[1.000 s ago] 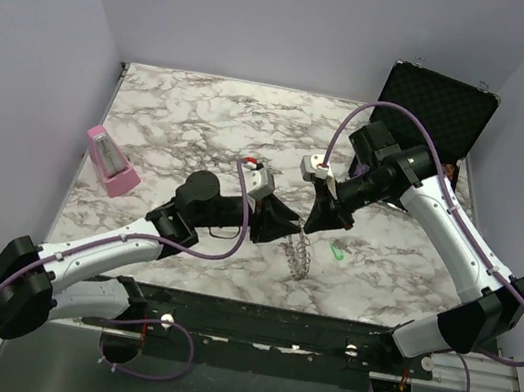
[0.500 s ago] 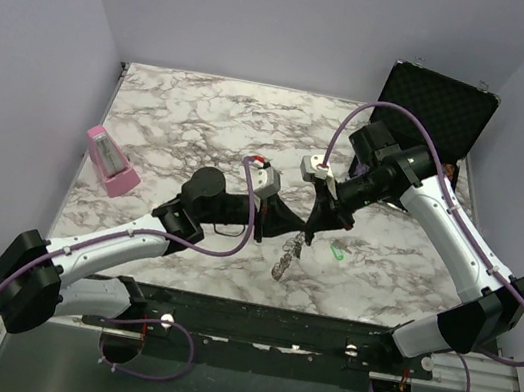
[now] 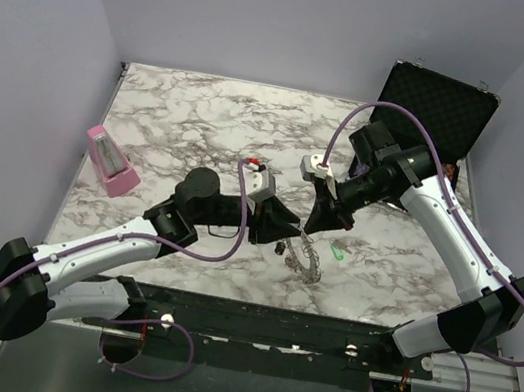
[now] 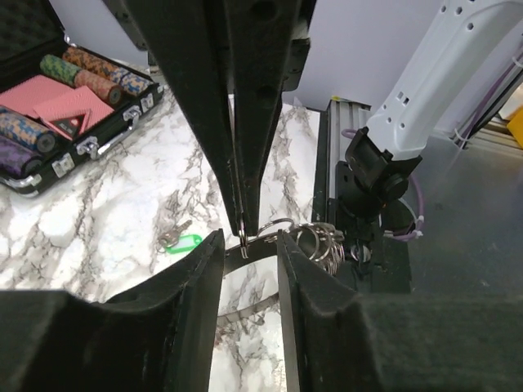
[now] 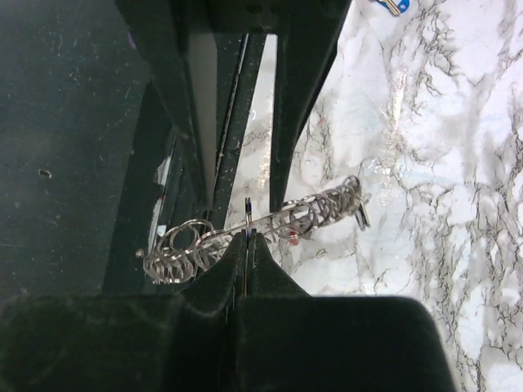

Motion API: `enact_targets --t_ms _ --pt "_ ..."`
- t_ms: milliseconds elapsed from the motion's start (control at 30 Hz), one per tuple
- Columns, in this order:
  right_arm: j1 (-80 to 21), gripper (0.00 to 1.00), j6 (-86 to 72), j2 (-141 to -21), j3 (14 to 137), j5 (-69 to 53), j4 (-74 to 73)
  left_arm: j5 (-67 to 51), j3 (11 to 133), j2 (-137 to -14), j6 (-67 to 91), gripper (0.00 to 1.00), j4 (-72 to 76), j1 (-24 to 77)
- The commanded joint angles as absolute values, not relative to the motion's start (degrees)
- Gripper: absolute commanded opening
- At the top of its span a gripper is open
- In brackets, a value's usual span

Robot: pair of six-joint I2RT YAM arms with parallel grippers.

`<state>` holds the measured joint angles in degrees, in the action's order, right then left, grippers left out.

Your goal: Put the keys on the keyring

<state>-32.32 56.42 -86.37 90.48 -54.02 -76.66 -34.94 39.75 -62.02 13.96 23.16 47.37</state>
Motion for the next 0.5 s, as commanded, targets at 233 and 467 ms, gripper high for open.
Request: enact_targets --t_ms 233,467 --pt "-32.8 0.01 55.9 -86.1 90.4 -56.2 -78.7 -34.5 39.8 -57.7 12.4 0.67 21.4 47.4" --pt "-32.8 0.01 55.8 -86.0 90.4 -56.4 -78.7 -34.5 42.0 -61.6 13.6 0.52 20.2 47.4"
